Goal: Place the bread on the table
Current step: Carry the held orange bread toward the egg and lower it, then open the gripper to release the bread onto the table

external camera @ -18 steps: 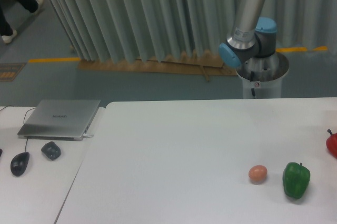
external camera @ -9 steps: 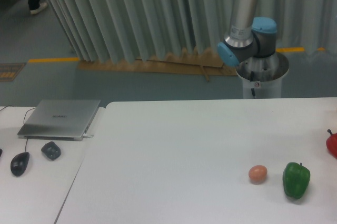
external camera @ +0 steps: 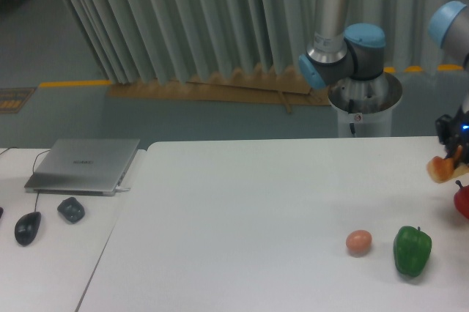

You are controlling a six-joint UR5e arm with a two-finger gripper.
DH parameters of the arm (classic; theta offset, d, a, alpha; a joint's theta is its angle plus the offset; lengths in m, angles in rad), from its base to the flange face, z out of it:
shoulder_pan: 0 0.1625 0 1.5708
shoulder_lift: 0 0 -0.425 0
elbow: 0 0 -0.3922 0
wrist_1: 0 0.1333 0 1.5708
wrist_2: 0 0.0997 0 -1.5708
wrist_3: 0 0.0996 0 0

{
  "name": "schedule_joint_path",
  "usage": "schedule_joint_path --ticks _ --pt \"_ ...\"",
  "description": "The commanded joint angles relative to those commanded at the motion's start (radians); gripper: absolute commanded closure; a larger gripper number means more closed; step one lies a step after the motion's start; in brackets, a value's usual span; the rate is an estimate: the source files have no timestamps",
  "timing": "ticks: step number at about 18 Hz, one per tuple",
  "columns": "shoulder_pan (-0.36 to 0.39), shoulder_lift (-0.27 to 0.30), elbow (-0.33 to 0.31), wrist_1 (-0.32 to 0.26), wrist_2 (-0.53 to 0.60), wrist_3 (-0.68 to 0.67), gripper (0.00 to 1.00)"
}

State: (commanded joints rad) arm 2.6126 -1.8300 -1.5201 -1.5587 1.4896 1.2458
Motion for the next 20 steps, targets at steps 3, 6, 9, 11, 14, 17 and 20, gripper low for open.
schedule_joint_path --ticks 3,6,9,11,14,17,20 --pt "-0.052 -0.002 -0.009 0.002 -0.009 -0.084 0.72" --pt "-0.087 -0.017 -0.012 0.000 -0.011 -0.103 0.72" --pt "-0.100 -0.018 -0.026 -0.004 -0.006 -0.123 0.72" --pt "-0.104 -0.020 -0.048 0.002 -0.003 -0.123 0.72" --pt "-0.117 -0.038 -0.052 0.003 0.001 -0.123 0.70" --pt "-0.118 -0.041 -0.052 0.005 0.003 -0.124 0.70" --pt "-0.124 -0.046 -0.052 0.005 0.005 -0.128 0.69"
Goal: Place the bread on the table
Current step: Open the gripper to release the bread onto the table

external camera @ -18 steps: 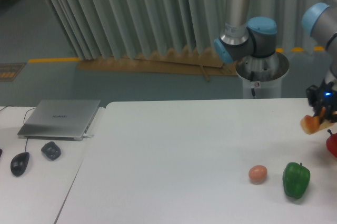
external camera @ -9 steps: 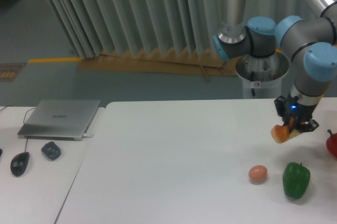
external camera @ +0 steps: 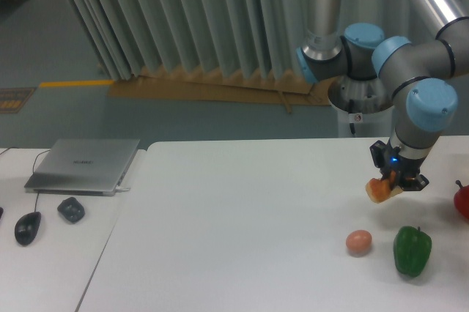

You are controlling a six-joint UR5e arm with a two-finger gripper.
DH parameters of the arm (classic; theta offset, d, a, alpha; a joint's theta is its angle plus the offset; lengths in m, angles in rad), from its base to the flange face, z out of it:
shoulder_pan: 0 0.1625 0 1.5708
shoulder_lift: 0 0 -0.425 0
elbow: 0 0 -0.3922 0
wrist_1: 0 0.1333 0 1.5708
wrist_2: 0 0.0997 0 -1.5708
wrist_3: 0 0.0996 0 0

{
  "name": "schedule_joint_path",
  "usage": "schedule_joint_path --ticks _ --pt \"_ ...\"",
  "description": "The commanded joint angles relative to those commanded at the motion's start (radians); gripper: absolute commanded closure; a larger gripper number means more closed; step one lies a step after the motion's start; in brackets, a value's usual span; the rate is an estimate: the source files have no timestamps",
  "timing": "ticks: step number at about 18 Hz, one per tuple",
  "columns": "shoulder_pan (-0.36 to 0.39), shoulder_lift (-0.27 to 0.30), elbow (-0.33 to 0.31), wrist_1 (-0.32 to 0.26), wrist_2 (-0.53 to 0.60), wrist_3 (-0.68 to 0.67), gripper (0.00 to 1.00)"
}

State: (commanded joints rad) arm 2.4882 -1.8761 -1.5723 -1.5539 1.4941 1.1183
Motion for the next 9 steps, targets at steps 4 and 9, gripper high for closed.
schedule_joint_path --ticks 4,9 --pt "-0.002 0.002 0.008 0.006 0.000 0.002 0.18" --pt "-0.002 0.012 0.015 0.006 0.040 0.003 0.00"
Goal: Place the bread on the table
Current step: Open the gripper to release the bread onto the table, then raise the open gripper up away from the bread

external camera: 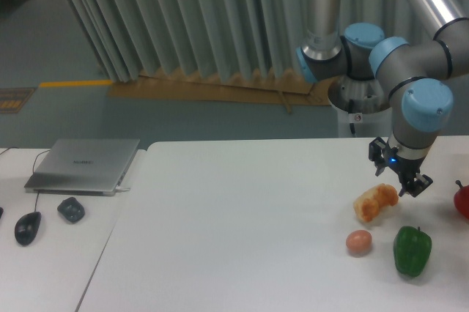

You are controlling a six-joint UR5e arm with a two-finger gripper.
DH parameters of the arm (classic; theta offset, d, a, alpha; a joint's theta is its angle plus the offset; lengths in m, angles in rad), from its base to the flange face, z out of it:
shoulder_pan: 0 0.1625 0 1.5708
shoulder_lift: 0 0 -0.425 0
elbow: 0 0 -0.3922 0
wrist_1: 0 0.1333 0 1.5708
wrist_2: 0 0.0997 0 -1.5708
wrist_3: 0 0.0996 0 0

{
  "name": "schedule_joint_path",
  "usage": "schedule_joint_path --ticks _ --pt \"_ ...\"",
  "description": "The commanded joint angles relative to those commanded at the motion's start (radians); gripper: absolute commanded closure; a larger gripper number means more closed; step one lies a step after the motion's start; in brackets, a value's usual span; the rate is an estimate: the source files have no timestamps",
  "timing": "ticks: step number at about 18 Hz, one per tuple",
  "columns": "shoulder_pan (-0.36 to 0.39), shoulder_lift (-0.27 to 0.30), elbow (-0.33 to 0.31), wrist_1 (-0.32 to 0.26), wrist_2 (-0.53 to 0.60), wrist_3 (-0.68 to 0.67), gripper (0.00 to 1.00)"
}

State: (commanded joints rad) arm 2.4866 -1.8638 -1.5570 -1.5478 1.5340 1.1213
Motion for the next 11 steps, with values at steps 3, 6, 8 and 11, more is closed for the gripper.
schedule_joint_path --ticks 3,6,8,11 --pt "0.002 0.006 0.003 0.002 0.002 0.000 0.00" --pt "0.008 0.026 0.052 0.030 0.018 0.006 0.00" --pt "0.008 0.040 0.052 0.118 0.023 0.009 0.00" --pt "0.011 0.043 0.052 0.173 0.025 0.012 0.00"
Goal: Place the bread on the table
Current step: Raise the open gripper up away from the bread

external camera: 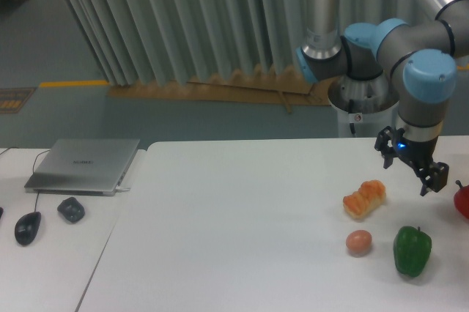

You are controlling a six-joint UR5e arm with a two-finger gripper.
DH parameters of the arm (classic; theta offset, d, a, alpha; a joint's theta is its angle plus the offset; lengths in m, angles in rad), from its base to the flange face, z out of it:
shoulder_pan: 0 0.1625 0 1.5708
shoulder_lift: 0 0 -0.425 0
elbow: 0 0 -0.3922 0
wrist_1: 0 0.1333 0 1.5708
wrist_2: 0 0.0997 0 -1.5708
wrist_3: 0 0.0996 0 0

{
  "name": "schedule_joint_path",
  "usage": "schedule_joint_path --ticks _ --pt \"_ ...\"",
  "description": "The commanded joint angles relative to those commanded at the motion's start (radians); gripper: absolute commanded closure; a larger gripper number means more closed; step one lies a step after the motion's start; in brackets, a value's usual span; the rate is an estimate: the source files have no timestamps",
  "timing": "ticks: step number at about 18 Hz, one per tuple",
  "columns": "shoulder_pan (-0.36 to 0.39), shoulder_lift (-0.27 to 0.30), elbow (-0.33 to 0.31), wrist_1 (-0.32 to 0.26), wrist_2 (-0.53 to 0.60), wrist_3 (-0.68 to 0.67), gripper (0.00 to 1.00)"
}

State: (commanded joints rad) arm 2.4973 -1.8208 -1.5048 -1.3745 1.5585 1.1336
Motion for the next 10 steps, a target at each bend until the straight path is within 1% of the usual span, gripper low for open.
schedule_joint_path --ticks 3,5,10 --pt "0.003 0.000 0.000 0.009 0.000 0.003 0.00" --pt "0.003 0.002 -0.003 0.046 -0.002 0.003 0.00" --pt "0.005 0.002 -0.009 0.046 -0.003 0.003 0.00"
